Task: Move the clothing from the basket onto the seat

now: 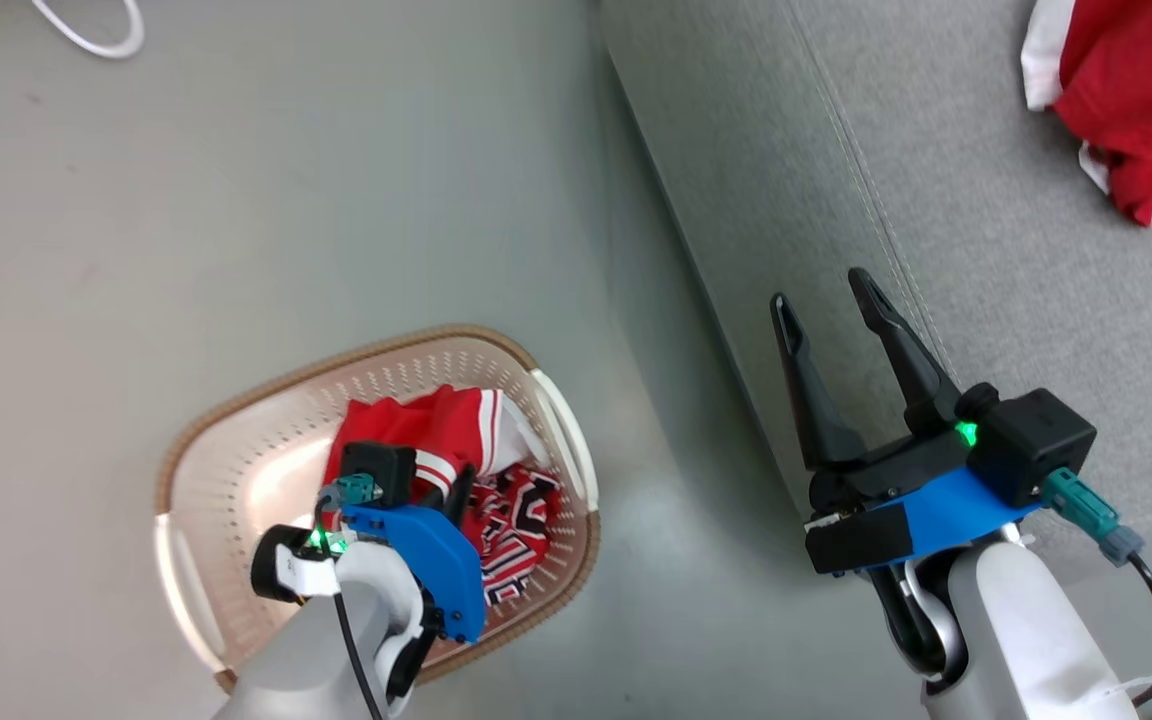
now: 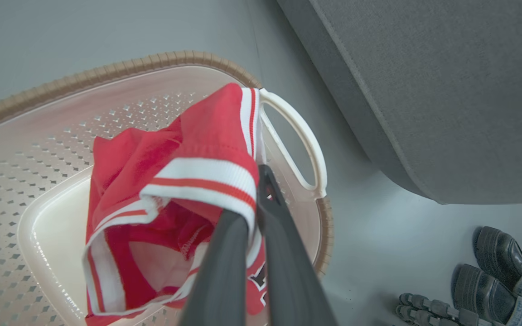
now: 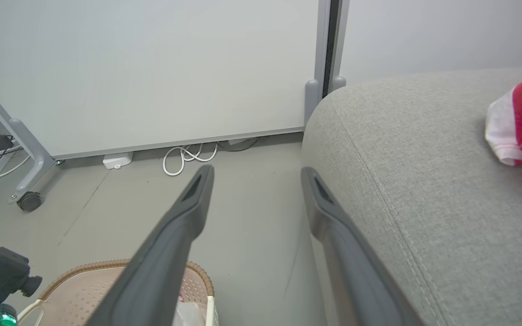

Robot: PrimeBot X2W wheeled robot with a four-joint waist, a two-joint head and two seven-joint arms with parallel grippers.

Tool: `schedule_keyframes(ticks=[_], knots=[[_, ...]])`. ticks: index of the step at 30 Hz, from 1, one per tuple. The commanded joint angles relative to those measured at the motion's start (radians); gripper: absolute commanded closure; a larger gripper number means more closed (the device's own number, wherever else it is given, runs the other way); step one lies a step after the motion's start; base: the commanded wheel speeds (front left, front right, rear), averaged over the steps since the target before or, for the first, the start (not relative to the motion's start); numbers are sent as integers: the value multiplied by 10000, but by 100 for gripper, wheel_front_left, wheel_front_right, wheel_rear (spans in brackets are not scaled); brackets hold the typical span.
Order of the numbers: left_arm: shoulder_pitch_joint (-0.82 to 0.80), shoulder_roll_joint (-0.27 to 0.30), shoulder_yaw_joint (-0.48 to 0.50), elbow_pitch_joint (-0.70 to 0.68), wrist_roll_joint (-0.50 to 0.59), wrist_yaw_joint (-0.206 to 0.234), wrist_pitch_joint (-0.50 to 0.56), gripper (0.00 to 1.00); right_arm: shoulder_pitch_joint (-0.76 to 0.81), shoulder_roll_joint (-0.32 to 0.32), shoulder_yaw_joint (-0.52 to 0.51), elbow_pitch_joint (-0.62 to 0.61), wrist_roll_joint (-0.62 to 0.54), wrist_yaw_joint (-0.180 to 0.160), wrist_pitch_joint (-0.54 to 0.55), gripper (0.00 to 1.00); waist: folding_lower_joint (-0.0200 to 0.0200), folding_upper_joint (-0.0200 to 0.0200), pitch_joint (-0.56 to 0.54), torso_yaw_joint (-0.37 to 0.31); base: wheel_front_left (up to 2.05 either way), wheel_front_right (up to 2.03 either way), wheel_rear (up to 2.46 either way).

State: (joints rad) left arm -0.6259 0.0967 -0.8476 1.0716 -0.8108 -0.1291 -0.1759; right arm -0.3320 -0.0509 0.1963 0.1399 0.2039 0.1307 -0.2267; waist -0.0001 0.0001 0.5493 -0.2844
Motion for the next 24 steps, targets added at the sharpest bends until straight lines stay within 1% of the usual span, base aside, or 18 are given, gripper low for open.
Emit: schedule_keyframes(ticks=[1, 10, 16, 24], knots=[[179, -52, -183, -108, -105, -20, -135, 100, 232, 8, -117, 38, -151, 1, 89, 0, 1, -1, -918, 675, 0, 0, 0], [708, -145, -1099, -759, -785, -20, -587, 100, 1010, -1, -317, -8, -273, 1, 651, 0, 1, -1, -2756, 1404, 0, 0, 0], [745, -140, -1615, -1062, -1038, -20, -758, 100, 1586, -13, -307, 24, -146, 1, 879, 0, 1, -1, -3780, 1804, 0, 0, 0], [458, -140, -2044, -1499, -1225, -21, -859, 100, 2050, -11, -320, -37, -80, 1, 1100, 0, 1, -1, -4597, 2131, 0, 0, 0]])
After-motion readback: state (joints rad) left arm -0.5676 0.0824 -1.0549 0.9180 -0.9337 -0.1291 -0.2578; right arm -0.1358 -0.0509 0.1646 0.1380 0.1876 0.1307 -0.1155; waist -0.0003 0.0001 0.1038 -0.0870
